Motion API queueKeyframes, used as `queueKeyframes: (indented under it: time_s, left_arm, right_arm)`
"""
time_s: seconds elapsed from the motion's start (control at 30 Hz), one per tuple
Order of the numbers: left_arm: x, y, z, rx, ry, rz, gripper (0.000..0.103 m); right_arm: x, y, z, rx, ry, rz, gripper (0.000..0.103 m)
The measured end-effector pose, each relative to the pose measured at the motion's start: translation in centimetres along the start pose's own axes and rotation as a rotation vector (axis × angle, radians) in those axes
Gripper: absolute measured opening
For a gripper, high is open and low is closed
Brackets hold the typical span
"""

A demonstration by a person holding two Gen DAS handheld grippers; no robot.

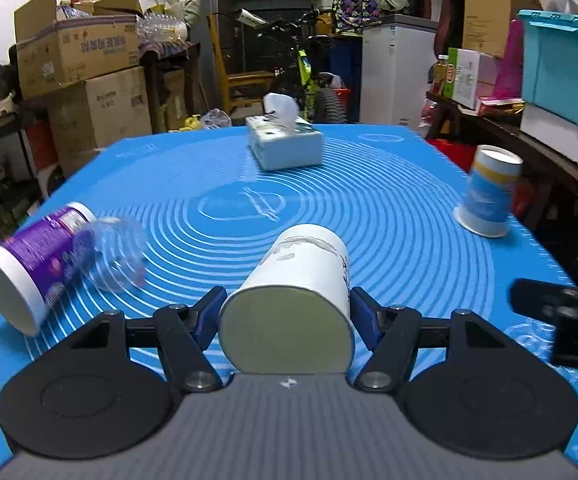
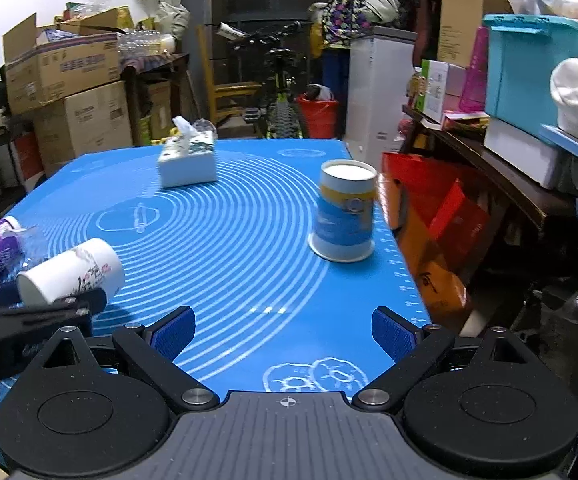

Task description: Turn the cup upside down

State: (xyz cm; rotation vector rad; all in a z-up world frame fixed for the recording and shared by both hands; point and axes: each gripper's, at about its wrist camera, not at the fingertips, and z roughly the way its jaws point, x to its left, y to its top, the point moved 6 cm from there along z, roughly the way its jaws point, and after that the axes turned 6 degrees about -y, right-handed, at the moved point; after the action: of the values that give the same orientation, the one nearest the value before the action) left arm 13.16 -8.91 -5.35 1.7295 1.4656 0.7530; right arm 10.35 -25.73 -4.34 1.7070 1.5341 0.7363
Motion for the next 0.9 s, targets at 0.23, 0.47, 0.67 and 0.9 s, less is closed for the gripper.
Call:
queueKeyframes:
  time_s: [0.23, 0.47, 0.67, 0.9]
  left_arm:
    - [-1.1, -1.8, 0.2, 0.044, -0.011, -0.006, 0.072]
    - [-0.7, -2.1, 0.0, 0.078, -0.039, -0.066, 0.090]
    - [-0.7, -1.7, -1.0, 0.059, -0.033, -0.041, 0.096]
    - [-0.1, -1.9, -3.2, 0.081, -0.087, -0.046, 0.099]
  right_arm:
    - [-0.8, -0.6, 0.7, 0.023, -0.003, -0.002, 0.095]
    - [-0.8, -0.7, 0.4, 0.024, -0.001, -0.007, 0.095]
    - [-0.4, -0.3, -0.3, 0.017, 0.000, -0.015, 0.095]
    - [1.1, 2.7, -2.0, -0.005, 0.057, -0.057, 0.095]
